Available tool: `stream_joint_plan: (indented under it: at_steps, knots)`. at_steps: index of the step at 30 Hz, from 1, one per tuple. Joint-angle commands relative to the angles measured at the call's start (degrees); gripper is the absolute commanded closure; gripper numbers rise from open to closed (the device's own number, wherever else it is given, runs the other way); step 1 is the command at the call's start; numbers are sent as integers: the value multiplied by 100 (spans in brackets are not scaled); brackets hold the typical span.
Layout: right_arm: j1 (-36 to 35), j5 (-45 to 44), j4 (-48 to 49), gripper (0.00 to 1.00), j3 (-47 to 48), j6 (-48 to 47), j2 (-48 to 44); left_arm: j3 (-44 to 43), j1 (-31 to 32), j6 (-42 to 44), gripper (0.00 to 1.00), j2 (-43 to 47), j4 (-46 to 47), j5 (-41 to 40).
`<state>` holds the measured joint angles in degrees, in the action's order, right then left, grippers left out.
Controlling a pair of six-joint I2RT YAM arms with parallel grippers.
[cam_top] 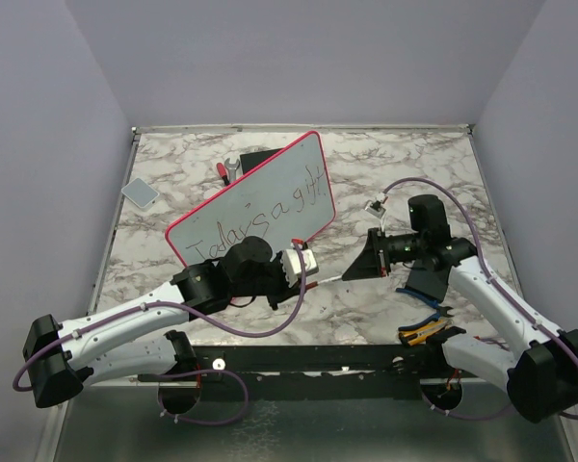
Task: Write a sentence on the whiteboard
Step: Close the whiteboard marker at the center of the board.
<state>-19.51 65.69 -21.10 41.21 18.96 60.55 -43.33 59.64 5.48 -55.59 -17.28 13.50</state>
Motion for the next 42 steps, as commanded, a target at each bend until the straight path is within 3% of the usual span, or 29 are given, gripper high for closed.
stream_joint_plan:
  at_steps: [1,42]
  knots:
    - [-129,378,-21,99,173,-42,46,18,-7,94,100,106,12,282]
    - [-392,480,-8,99,209,-82,321,61,-5,61,100,339,179,628]
